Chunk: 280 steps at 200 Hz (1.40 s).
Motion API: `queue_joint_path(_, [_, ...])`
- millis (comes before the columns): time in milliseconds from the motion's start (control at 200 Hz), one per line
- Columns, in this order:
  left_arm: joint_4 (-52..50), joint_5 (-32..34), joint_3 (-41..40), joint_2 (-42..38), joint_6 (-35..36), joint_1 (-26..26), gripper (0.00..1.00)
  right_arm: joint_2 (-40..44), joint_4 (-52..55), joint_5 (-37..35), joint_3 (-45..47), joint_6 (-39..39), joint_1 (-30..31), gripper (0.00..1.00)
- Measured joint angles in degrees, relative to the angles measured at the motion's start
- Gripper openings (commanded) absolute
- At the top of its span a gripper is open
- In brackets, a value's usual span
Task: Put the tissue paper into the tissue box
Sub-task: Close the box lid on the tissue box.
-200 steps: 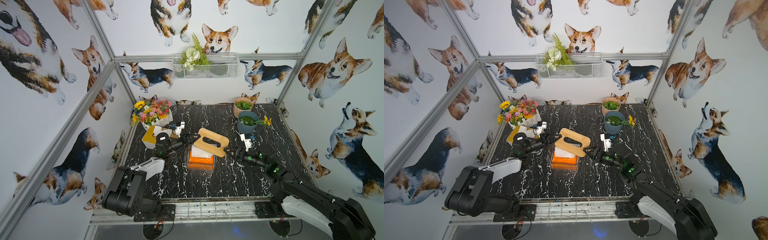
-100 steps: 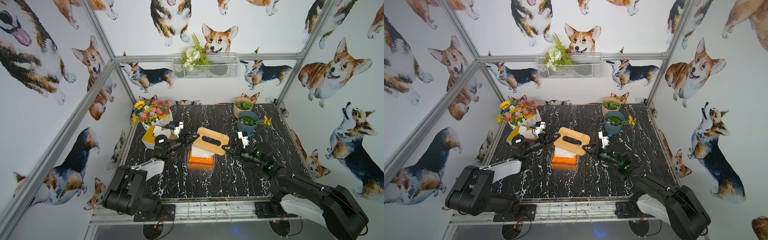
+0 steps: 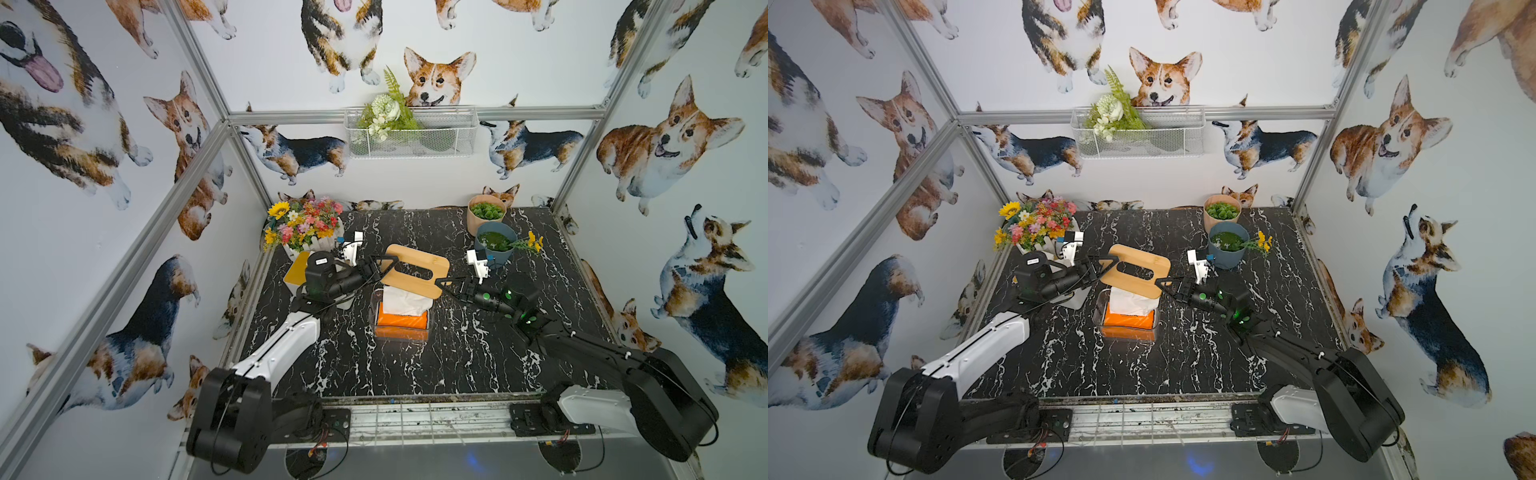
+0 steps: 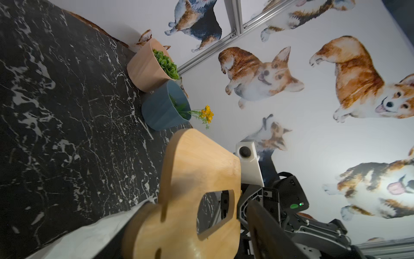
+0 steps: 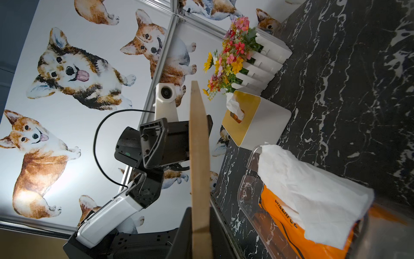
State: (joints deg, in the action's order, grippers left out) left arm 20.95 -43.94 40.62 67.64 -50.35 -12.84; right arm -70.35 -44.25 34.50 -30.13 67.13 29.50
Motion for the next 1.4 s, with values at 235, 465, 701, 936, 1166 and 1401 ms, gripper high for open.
queue_joint_path(235, [-17.05,6.32,2.36,-4.26,14.62,2.43,0.95,-8.07,0.11,2.97,-4.04,1.25,-1.42,0.0])
queue_joint_path(465, [-20.74,7.1,1.86,-4.7,18.38,2.95,0.97,-16.02,-1.29,7.45,-6.1,4.9,-3.04,0.0])
queue_joint_path(701, [-22.03,7.5,1.86,-5.25,19.69,3.06,0.99,-22.53,-9.03,12.5,-4.42,12.61,-6.08,0.0])
queue_joint_path(936, [-22.16,7.5,1.68,-5.25,20.0,3.13,0.99,-27.21,-20.37,16.06,0.28,21.53,-7.56,0.0])
queue_joint_path(1166, [-22.25,7.48,1.64,-5.25,20.15,3.13,0.99,-31.26,-33.18,17.81,3.96,30.97,-7.87,0.0])
queue_joint_path(1401, [-22.25,7.5,1.64,-5.25,20.15,3.13,1.0,-31.78,-39.93,18.01,5.81,34.69,-7.85,0.0])
